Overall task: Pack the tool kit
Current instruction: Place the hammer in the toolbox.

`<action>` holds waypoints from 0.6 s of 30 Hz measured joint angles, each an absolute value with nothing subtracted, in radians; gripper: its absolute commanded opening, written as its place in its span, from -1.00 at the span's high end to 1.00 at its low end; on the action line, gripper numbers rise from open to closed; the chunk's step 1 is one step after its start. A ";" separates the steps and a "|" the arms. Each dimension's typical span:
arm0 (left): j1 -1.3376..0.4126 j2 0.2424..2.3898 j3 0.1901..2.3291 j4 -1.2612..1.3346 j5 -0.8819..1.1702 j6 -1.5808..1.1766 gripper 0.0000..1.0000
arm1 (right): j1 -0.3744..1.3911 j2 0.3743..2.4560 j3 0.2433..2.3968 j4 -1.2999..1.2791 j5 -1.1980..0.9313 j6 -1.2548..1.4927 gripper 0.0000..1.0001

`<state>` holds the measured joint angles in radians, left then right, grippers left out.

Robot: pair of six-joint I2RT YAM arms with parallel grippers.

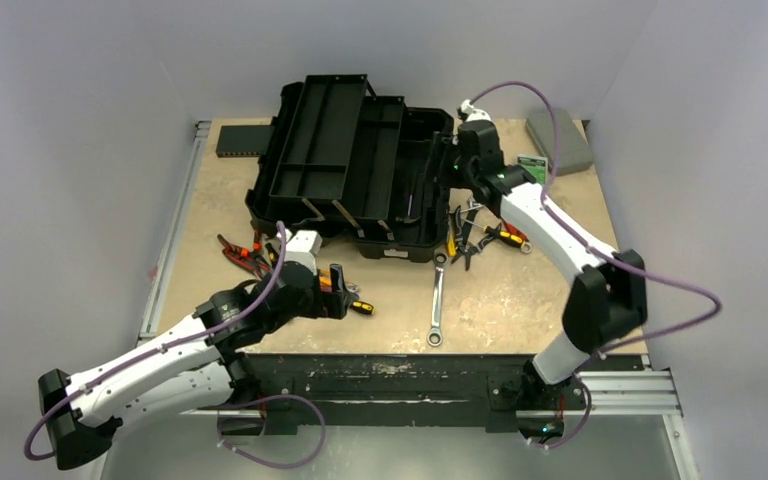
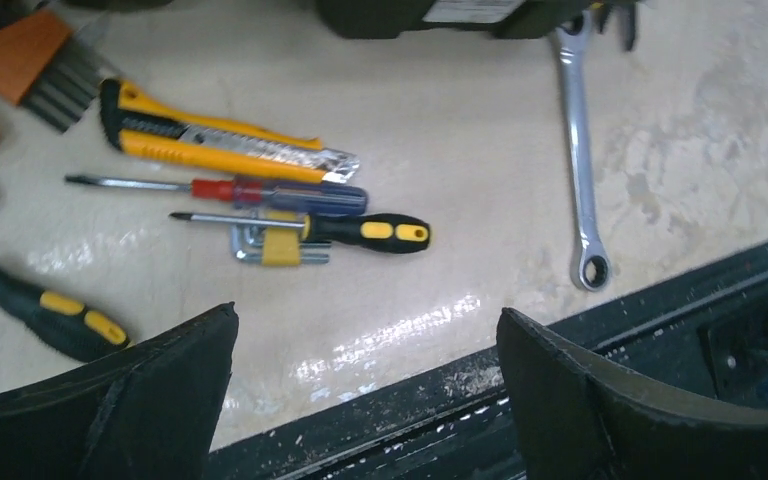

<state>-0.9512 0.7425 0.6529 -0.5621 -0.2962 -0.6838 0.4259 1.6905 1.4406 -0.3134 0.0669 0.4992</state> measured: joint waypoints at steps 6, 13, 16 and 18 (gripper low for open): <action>-0.936 0.847 0.696 -0.730 -0.406 -0.977 -0.94 | 0.426 1.442 1.201 -0.271 0.039 0.431 -0.18; -0.859 0.982 0.785 -0.930 -0.494 -1.214 -0.72 | 0.439 1.277 0.985 -0.289 -0.058 0.329 -0.17; -0.786 0.988 0.817 -0.981 -0.541 -1.261 -0.66 | 0.447 1.177 0.890 -0.290 -0.085 0.302 -0.17; -0.724 0.989 0.817 -0.999 -0.560 -1.272 -0.61 | 0.449 1.122 0.842 -0.287 -0.095 0.295 -0.17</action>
